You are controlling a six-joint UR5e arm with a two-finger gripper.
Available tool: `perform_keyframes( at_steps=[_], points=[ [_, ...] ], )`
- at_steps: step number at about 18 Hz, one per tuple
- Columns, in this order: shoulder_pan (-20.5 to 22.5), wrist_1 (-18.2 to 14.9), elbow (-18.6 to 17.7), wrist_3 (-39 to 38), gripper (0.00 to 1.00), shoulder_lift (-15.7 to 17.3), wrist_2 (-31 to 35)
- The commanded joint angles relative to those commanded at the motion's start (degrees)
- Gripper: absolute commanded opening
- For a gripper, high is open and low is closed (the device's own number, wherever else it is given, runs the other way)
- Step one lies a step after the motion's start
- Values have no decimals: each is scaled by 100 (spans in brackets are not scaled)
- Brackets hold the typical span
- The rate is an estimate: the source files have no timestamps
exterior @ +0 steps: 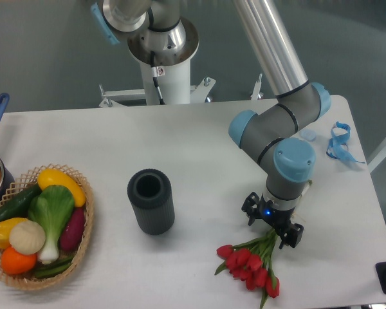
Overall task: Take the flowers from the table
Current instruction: 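Lower the gripper around the tulip stems just above the blooms, then close the gripper on the tulip stems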
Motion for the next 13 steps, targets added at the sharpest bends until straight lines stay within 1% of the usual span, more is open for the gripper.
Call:
perform_keyframes(
  at_steps=[1, 2, 5, 7, 11, 13],
  points=[
    [0, 9, 0, 0, 97, 0, 0],
    [0, 9, 0, 0, 89, 0, 9],
    [0, 35, 17, -9, 84, -35, 9],
    [0, 36, 9, 0, 71, -35, 9],
    [0, 27, 52, 0, 54, -35, 0],
    [0, 18, 61, -9, 41, -26, 0]
  ],
)
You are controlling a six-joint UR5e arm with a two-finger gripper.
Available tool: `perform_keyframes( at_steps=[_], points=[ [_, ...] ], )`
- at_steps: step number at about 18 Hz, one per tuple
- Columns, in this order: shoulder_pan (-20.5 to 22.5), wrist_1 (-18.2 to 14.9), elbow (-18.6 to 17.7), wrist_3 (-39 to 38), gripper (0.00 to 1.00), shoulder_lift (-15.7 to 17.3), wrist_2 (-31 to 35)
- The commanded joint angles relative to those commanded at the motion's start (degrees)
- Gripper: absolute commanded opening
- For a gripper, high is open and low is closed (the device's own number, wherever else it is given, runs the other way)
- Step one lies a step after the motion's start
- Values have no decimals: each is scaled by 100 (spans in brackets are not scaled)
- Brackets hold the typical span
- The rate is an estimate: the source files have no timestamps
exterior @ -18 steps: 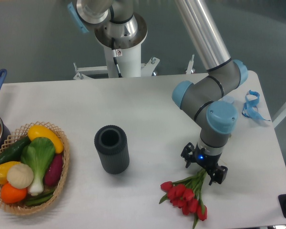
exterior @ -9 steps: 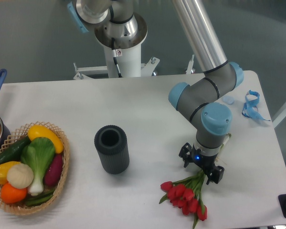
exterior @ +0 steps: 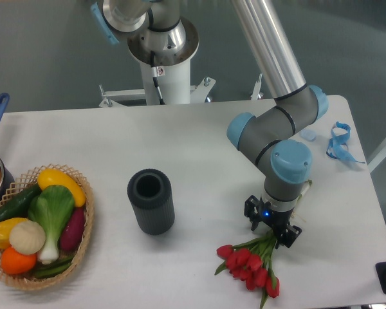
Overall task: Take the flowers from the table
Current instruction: 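Close the gripper on the tulip stems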
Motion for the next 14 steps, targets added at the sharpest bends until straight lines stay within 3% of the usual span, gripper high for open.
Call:
perform_keyframes(
  at_steps=[4, 8, 14],
  points=[
    [9, -18, 106, 0, 22, -18, -9],
    [26, -18, 106, -53, 14, 9, -18],
    [79, -27, 62, -26, 14, 167, -44]
  ],
)
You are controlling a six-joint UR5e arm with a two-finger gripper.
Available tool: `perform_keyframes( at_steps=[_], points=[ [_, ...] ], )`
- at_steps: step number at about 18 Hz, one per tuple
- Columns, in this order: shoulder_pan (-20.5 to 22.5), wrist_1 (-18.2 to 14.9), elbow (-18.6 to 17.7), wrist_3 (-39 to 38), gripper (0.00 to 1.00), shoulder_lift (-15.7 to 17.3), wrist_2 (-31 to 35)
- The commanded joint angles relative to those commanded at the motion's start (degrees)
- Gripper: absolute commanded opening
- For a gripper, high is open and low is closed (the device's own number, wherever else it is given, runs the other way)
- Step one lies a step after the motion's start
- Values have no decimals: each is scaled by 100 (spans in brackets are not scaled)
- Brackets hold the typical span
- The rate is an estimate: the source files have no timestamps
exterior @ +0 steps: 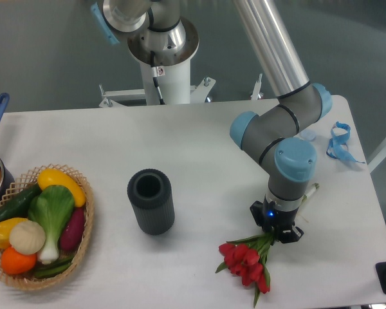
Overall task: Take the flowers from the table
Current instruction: 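Close the gripper on the tulip stems, then lift the grasped tulip bouquet up off the table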
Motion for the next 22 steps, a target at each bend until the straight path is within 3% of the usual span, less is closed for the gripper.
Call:
perform_keyframes(
  at_steps=[3, 13, 19, 22],
  points=[
    [9, 0, 9, 0, 14, 210, -113],
    [106, -79, -202, -1150, 14, 1573, -2002],
    [141, -70, -430, -1871, 14, 2056, -3970],
    [211, -61, -642, -1916, 14, 2328, -4569]
  ],
)
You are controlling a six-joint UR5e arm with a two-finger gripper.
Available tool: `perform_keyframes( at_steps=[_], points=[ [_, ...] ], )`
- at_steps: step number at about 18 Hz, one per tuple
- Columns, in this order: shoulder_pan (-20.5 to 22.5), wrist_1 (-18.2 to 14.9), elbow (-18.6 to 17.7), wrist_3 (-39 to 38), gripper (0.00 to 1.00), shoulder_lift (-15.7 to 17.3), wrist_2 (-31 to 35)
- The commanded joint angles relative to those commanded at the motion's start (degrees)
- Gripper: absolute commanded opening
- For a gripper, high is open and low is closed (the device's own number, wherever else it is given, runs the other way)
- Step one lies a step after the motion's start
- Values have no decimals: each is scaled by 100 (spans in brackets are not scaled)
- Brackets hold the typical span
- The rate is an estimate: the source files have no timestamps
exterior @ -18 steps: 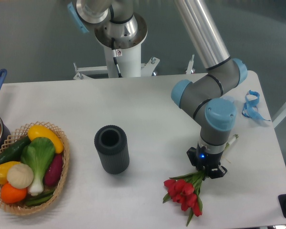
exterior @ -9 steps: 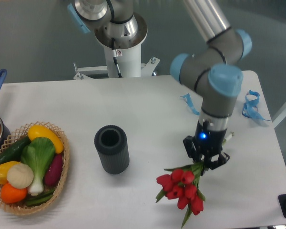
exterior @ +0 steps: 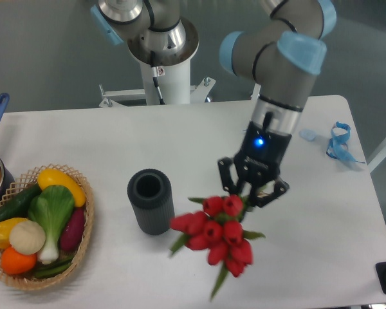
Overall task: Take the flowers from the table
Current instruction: 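Lift the grasped tulip bouquet up off the table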
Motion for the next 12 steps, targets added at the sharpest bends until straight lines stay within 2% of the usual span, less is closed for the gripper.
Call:
perform_keyframes(
  at_steps=[3, 12],
  points=[
    [17, 0, -27, -325, 14, 150, -168],
    [211, 17, -123, -334, 14, 247, -283]
  ],
)
